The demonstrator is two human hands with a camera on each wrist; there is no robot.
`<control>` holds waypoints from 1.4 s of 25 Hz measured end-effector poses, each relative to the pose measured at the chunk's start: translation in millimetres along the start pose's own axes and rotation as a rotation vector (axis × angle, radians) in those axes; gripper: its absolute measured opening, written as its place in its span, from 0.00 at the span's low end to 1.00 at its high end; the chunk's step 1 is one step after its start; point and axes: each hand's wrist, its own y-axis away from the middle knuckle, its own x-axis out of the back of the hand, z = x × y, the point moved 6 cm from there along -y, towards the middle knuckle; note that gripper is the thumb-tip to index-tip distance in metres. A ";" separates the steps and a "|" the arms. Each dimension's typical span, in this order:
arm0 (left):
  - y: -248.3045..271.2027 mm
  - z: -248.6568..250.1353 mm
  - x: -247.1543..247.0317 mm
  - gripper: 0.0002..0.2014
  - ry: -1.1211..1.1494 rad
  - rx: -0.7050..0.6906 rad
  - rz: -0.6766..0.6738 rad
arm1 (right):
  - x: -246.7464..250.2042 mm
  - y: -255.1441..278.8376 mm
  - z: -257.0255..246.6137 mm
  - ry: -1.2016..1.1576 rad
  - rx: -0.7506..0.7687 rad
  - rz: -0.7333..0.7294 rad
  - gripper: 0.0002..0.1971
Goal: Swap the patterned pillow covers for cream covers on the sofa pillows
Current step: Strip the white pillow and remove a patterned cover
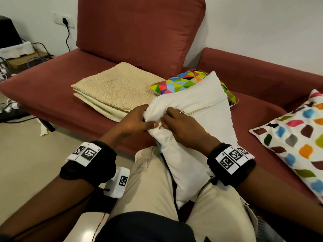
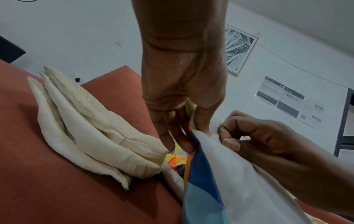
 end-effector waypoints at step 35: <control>-63.3 73.0 -64.4 0.15 -0.670 0.001 -0.096 | 41.1 54.8 134.1 0.056 -0.226 0.160 0.05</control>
